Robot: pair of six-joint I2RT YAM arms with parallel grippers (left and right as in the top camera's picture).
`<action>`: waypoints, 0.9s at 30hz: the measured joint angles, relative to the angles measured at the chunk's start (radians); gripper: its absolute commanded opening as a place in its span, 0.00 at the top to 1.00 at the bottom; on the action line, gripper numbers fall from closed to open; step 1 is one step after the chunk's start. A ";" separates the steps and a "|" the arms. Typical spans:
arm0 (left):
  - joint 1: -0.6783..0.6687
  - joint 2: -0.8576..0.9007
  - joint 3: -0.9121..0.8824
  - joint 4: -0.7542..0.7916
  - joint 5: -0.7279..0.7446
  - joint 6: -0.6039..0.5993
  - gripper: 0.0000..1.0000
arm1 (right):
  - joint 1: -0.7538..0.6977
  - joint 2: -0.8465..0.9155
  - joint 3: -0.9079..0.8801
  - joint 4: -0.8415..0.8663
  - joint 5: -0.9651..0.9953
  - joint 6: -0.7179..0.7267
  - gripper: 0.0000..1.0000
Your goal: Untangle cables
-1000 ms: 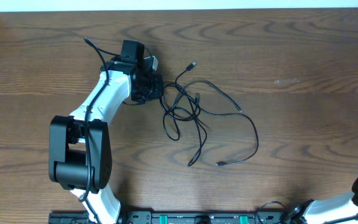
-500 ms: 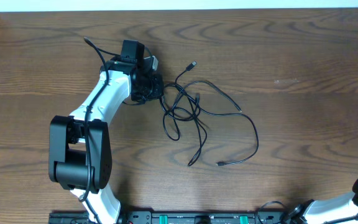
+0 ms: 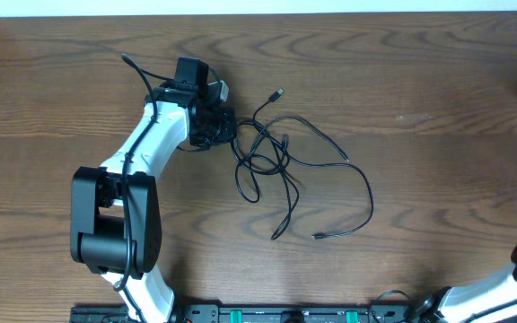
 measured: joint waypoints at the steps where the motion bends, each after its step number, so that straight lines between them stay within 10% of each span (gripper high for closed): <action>1: -0.001 0.000 0.000 0.002 0.000 0.000 0.92 | 0.018 0.019 0.000 -0.015 -0.006 0.000 0.01; 27: -0.002 -0.053 0.000 0.043 0.066 -0.012 0.93 | 0.927 0.134 0.000 0.073 -0.173 0.135 0.02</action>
